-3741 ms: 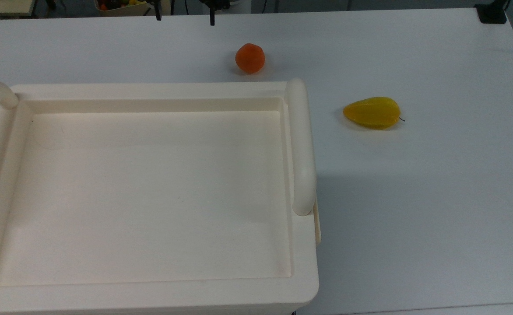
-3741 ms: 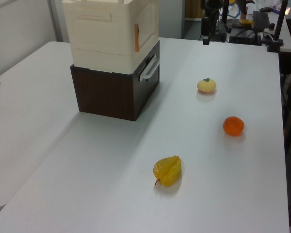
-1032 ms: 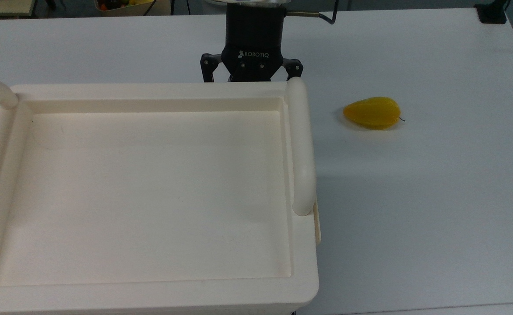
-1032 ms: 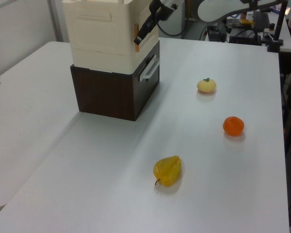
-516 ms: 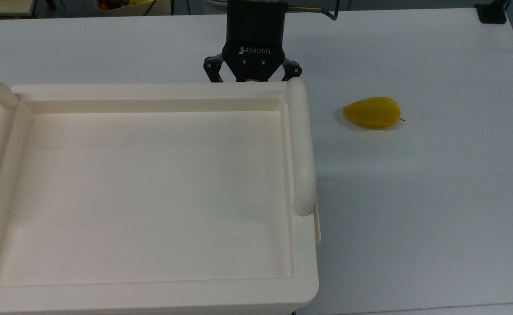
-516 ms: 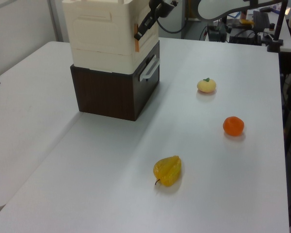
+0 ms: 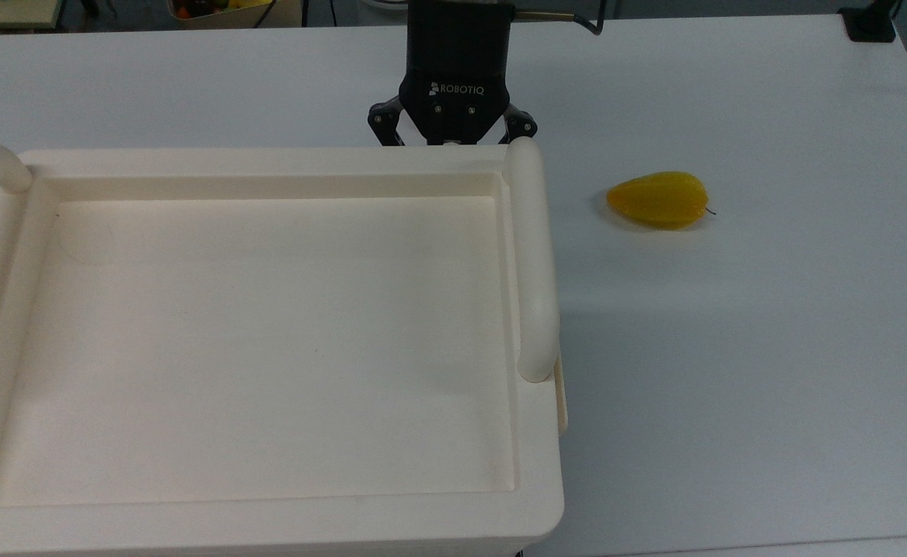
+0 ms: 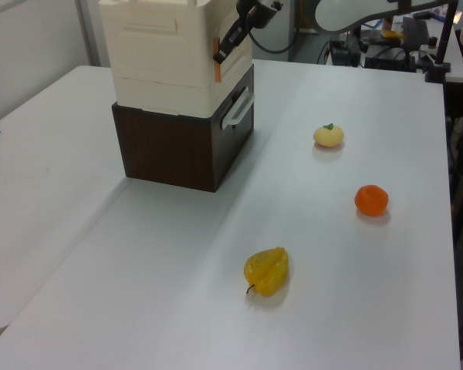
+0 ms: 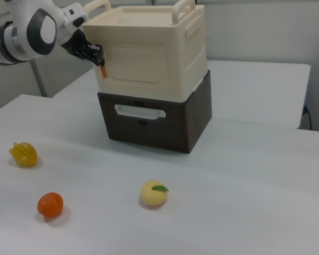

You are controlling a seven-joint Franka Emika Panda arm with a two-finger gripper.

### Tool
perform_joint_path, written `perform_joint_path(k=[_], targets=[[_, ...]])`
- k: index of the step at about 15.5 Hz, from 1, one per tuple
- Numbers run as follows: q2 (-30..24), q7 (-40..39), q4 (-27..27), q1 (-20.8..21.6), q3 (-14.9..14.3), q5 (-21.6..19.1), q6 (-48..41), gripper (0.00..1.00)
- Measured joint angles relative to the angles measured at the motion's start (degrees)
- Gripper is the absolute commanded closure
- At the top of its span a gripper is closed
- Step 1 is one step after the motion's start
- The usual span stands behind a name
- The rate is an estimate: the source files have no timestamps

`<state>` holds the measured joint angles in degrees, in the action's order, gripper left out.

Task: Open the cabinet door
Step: 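Lower the gripper around the orange door handle and close it, then pull the gripped handle outward, swinging the cream door open on its hinge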

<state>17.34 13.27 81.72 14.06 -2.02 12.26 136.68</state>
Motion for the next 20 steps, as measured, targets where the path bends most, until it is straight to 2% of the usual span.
perform_joint_path(k=[5, 10, 11, 12, 13, 15, 16, 18, 19, 20], targets=[[-0.2, 1.6, 0.0, 0.1, 0.0, 0.0, -0.9, 0.88], [-1.8, 1.8, -0.1, 0.2, 0.4, 0.0, -6.5, 0.86], [-2.0, 1.8, -0.1, 0.2, 0.5, 0.0, -7.4, 0.81], [-2.2, 1.8, -0.1, 0.2, 0.5, 0.0, -8.1, 0.71], [-2.3, 1.8, -0.1, 0.2, 0.5, 0.0, -8.5, 0.68], [-2.6, 1.8, -0.1, 0.2, 0.6, 0.0, -10.1, 0.45], [-2.9, 1.9, -0.1, 0.2, 0.7, 0.0, -11.6, 0.41], [-3.7, 1.9, -0.1, 0.2, 1.0, -0.1, -15.4, 0.17], [-4.2, 1.9, -0.1, 0.2, 1.1, -0.3, -17.2, 0.16], [-4.7, 1.9, -0.1, 0.2, 1.1, -0.6, -18.6, 0.07]])
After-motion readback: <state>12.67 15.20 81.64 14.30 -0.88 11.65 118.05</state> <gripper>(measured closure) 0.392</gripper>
